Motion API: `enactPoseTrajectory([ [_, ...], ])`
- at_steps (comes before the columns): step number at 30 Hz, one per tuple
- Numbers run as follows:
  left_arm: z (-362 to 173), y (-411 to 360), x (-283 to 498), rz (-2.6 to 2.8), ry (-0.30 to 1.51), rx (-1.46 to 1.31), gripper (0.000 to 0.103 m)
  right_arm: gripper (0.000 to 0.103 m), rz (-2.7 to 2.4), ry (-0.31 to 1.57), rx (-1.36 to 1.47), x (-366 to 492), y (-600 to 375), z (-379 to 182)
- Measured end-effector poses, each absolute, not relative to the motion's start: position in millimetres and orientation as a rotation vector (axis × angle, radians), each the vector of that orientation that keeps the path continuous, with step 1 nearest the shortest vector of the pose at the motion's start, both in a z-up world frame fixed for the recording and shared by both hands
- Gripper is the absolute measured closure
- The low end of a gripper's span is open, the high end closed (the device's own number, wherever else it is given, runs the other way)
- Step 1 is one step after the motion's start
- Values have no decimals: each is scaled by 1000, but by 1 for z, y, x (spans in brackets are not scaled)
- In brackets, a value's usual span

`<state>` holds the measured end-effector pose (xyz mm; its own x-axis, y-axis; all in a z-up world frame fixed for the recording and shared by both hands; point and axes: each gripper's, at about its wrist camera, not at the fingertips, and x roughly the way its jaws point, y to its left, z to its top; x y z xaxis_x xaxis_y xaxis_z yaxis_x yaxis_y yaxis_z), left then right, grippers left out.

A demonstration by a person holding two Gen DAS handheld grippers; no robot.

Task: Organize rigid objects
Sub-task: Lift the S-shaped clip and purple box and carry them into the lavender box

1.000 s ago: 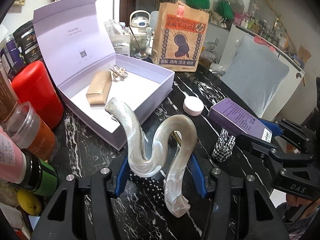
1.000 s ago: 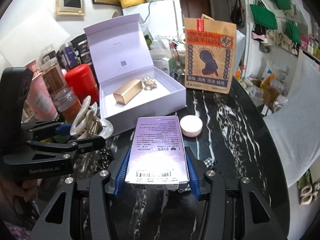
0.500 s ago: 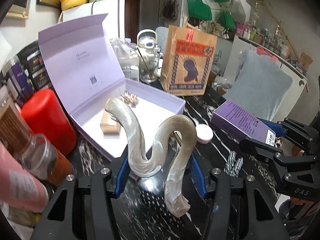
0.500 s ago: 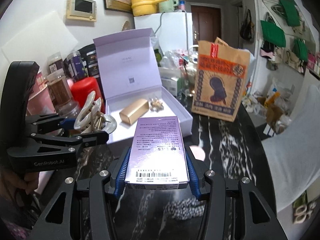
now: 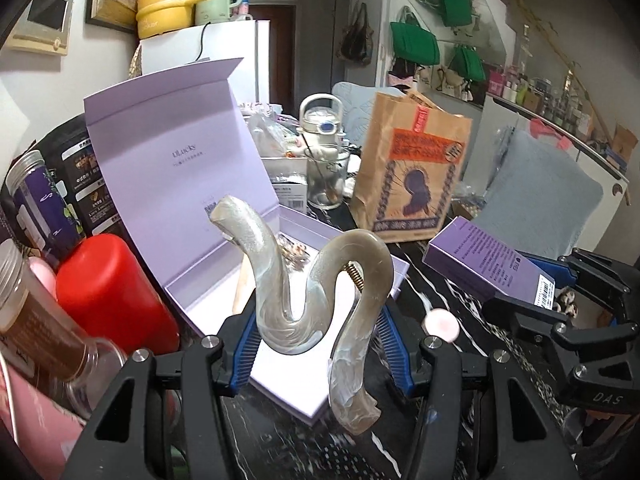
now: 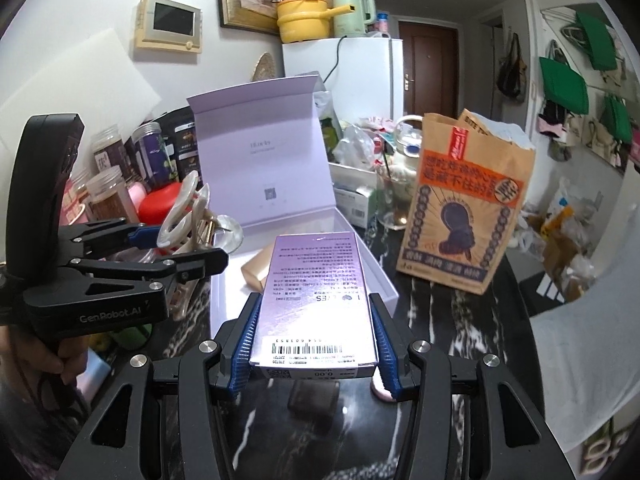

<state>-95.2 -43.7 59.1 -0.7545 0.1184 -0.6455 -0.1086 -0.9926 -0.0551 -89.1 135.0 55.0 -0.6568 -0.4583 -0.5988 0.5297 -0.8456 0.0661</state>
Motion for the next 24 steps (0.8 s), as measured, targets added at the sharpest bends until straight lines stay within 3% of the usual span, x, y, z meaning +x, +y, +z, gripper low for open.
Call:
enactPoseTrajectory([
  [10, 49, -57, -129, 2936, 32, -1069, 49, 53, -2424, 149, 845, -132, 120, 42],
  [24, 28, -86, -176, 2977, -39, -1125, 49, 52, -2389, 144, 857, -179, 96, 23],
])
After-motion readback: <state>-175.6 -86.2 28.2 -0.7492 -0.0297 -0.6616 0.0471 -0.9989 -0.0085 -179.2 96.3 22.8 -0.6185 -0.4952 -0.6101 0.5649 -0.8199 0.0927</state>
